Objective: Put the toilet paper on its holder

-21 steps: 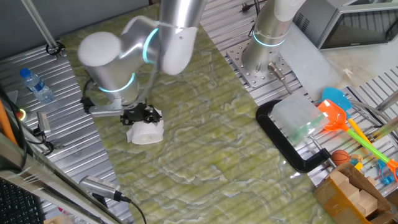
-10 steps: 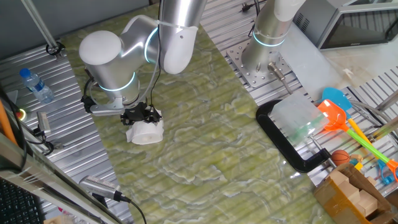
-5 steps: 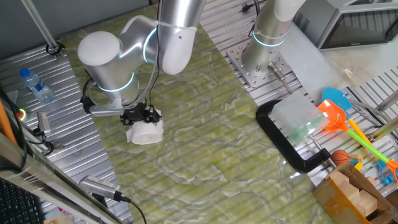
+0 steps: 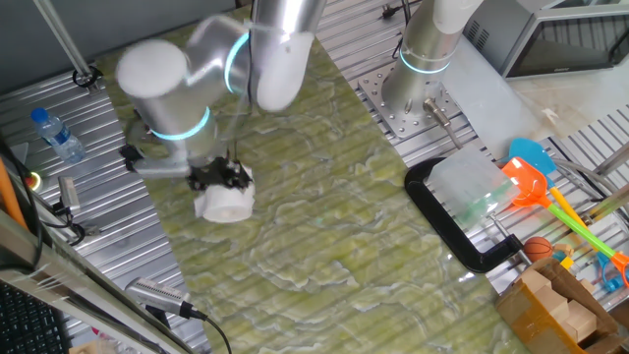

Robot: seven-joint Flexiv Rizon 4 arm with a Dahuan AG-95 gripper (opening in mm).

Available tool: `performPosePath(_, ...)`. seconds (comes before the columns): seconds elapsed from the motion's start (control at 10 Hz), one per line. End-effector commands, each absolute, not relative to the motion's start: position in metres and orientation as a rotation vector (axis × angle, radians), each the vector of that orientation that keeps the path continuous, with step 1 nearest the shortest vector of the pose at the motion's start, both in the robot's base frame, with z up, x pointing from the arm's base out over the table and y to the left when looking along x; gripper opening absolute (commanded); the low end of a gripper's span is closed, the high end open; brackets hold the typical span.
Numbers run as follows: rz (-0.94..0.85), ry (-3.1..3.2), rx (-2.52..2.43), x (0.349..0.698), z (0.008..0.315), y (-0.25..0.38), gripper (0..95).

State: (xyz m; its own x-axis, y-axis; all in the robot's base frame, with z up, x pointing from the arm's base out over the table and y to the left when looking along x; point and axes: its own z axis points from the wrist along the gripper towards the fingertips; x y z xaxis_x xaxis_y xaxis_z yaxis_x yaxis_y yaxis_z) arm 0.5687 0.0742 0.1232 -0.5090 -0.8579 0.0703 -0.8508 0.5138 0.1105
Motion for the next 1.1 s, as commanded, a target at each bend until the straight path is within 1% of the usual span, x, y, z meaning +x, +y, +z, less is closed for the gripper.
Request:
performPosePath(0.1,-0.018,-2.66,1.348,0.573,0.127,0.073,0.0)
performPosePath(1.1,0.037,-2.817,0.962,0.567,0.142,0.072,0.0)
